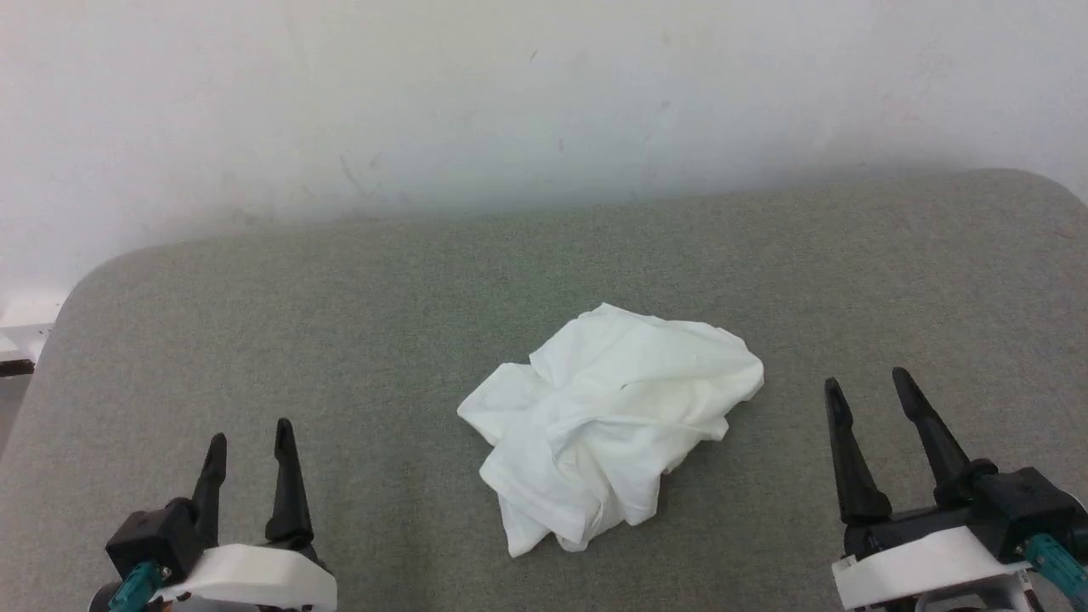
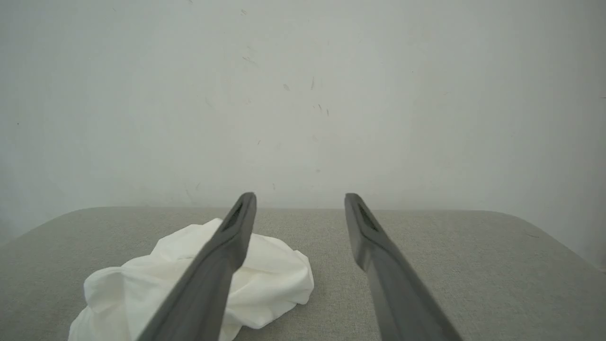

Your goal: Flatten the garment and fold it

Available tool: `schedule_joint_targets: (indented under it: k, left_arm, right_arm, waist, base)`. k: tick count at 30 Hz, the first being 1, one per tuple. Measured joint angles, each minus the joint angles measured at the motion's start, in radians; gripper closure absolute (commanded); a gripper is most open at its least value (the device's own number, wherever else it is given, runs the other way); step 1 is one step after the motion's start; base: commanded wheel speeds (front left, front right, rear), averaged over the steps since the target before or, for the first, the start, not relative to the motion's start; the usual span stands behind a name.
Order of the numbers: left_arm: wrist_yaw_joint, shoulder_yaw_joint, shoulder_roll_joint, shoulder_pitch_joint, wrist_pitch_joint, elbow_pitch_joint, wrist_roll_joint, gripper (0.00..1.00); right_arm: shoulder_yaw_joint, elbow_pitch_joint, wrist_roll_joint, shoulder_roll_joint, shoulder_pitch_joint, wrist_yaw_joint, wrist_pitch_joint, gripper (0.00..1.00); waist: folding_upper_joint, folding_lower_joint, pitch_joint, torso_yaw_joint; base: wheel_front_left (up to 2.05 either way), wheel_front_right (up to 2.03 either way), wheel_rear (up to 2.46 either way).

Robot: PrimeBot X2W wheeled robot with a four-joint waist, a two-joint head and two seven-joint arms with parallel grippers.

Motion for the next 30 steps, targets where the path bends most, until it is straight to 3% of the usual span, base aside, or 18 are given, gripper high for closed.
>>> schedule_joint_targets:
  k: [9, 17, 23, 30]
  left_arm:
    - [-0.003, -0.014, 0.013, 0.017, 0.066, -0.02, -0.021, 0.0]
    - [-0.087, -0.13, 0.007, -0.107, 0.217, -0.001, -0.048, 0.0]
    - [-0.15, -0.226, -0.032, -0.332, 0.402, 0.137, -0.072, 0.0]
    - [-0.182, -0.258, -0.043, -0.523, 0.576, 0.406, -0.108, 0.0]
  right_arm:
    - [0.001, -0.016, -0.001, 0.0, 0.017, 0.0, 0.011, 0.0]
    - [-0.005, -0.025, 0.001, 0.0, 0.014, 0.0, 0.011, 0.0]
    - [0.012, -0.026, 0.001, 0.0, -0.029, 0.0, 0.011, 0.0]
    - [0.035, -0.003, 0.004, 0.001, -0.069, 0.0, 0.007, 0.0]
  waist:
    - [0.0, 0.0, 0.006, 0.026]
    - [0.0, 0.0001, 0.038, 0.06]
    - [0.0, 0.0002, 0.087, 0.07]
    - [0.0, 0.0003, 0.136, 0.032]
  base:
    - [0.0, 0.0, 0.0]
    - [0.0, 0.0, 0.0]
    - [0.0, 0.0, 0.0]
    - [0.0, 0.0, 0.0]
